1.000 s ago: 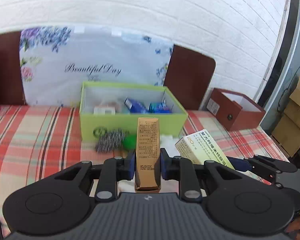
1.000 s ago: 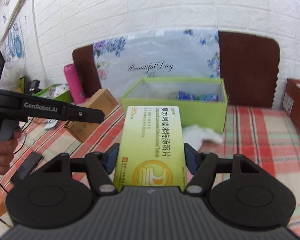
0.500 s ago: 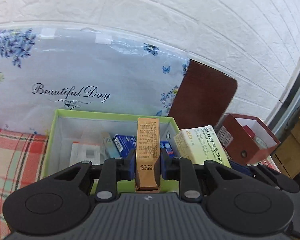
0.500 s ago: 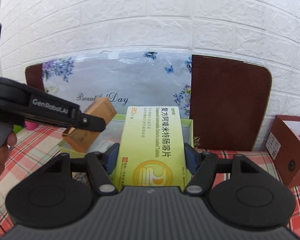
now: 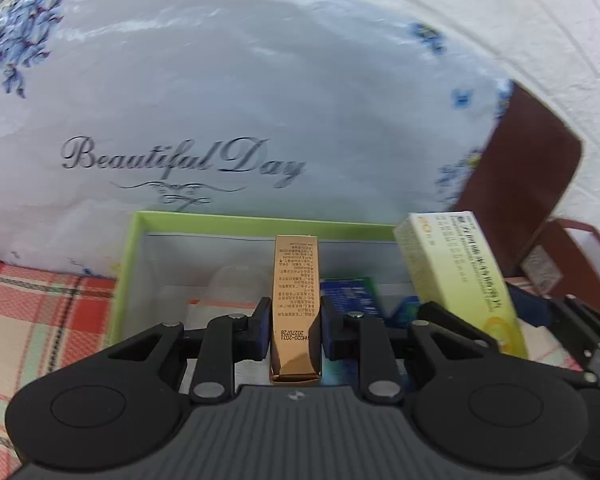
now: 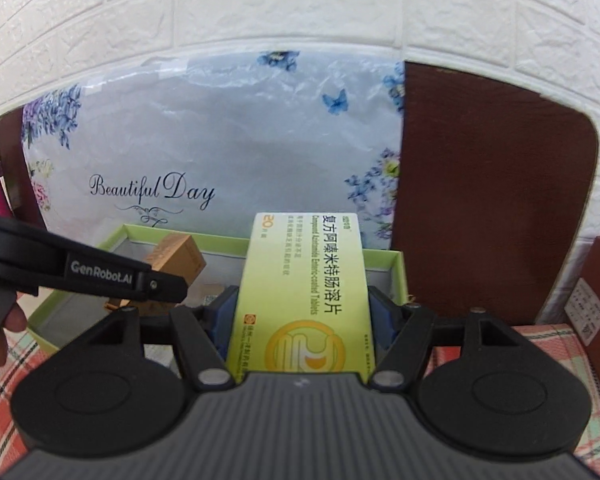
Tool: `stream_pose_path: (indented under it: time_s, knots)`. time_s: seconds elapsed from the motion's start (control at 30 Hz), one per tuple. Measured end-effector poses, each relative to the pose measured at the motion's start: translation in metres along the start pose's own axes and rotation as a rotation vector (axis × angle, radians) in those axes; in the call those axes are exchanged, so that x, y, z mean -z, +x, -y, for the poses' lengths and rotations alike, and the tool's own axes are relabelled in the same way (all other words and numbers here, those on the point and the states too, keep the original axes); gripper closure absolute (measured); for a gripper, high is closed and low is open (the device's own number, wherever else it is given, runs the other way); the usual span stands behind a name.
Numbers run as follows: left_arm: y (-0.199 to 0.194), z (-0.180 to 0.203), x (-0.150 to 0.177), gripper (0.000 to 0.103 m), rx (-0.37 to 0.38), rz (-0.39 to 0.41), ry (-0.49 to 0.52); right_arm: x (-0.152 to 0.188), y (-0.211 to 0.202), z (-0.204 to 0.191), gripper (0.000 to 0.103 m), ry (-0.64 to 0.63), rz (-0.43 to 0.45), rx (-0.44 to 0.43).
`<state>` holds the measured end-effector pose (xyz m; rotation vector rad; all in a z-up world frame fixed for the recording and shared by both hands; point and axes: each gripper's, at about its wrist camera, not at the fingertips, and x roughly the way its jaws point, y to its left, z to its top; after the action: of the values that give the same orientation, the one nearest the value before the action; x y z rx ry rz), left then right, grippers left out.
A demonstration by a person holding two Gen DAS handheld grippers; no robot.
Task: Organize objects
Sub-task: 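Lower both boxes into the lime-green box and open both tools, then withdraw both open tools and move them toward the glove and plastic tube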
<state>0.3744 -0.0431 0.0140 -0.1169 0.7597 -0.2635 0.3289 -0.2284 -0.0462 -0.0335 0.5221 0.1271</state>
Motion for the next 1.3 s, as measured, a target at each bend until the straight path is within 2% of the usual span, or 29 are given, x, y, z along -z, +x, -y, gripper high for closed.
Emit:
stream_pose_path:
  time_s: [0.07, 0.13, 0.17, 0.2, 0.23, 0.27, 0.33, 0.4, 0.53, 0.73, 0.87, 1.03, 1.17, 1.3]
  knots:
    - [0.008, -0.013, 0.002, 0.078, -0.025, -0.009, -0.021, 0.002, 0.008, -0.005, 0.037, 0.006, -0.003, -0.013]
    - [0.006, -0.023, 0.004, 0.077, 0.021, 0.011, -0.055, 0.005, 0.015, -0.008, 0.034, 0.012, -0.007, -0.036]
    - [0.003, -0.025, 0.004, 0.070, 0.034, 0.016, -0.073, 0.006, 0.018, -0.011, 0.028, 0.002, -0.013, -0.048]
    - [0.000, -0.025, 0.004, 0.061, 0.050, 0.019, -0.078, 0.007, 0.019, -0.013, 0.013, -0.017, -0.025, -0.056]
    - [-0.005, -0.024, 0.004, 0.042, 0.071, 0.030, -0.074, 0.008, 0.018, -0.014, 0.007, -0.033, -0.022, -0.050]
    - [-0.013, -0.020, 0.004, 0.027, 0.077, 0.060, -0.064, 0.009, 0.013, -0.015, 0.006, -0.048, -0.003, -0.032]
    - [-0.027, -0.011, 0.003, 0.017, 0.023, 0.147, -0.034, 0.010, 0.001, -0.013, 0.001, -0.074, 0.030, -0.019]
    - [-0.040, -0.003, 0.001, 0.017, 0.008, 0.188, -0.003, 0.009, -0.013, -0.008, 0.000, -0.083, 0.061, -0.009]
    - [-0.065, 0.005, -0.002, 0.017, 0.013, 0.206, -0.006, 0.006, -0.045, 0.001, 0.000, -0.057, 0.103, -0.009]
    - [-0.116, 0.022, 0.020, 0.017, 0.027, 0.227, 0.019, 0.009, -0.102, 0.009, 0.000, -0.007, 0.163, -0.026]
    - [-0.151, 0.029, 0.048, 0.017, 0.016, 0.205, 0.020, 0.021, -0.147, 0.015, 0.000, 0.043, 0.198, -0.057]
    - [-0.187, 0.030, 0.094, 0.017, 0.039, 0.220, 0.000, 0.047, -0.195, 0.016, 0.000, 0.059, 0.225, -0.074]
    - [-0.199, 0.029, 0.132, 0.017, 0.032, 0.196, -0.020, 0.075, -0.220, 0.010, 0.000, 0.035, 0.200, -0.083]
    - [-0.193, 0.028, 0.169, 0.017, 0.020, 0.135, -0.046, 0.110, -0.235, 0.006, 0.000, 0.065, 0.156, -0.075]
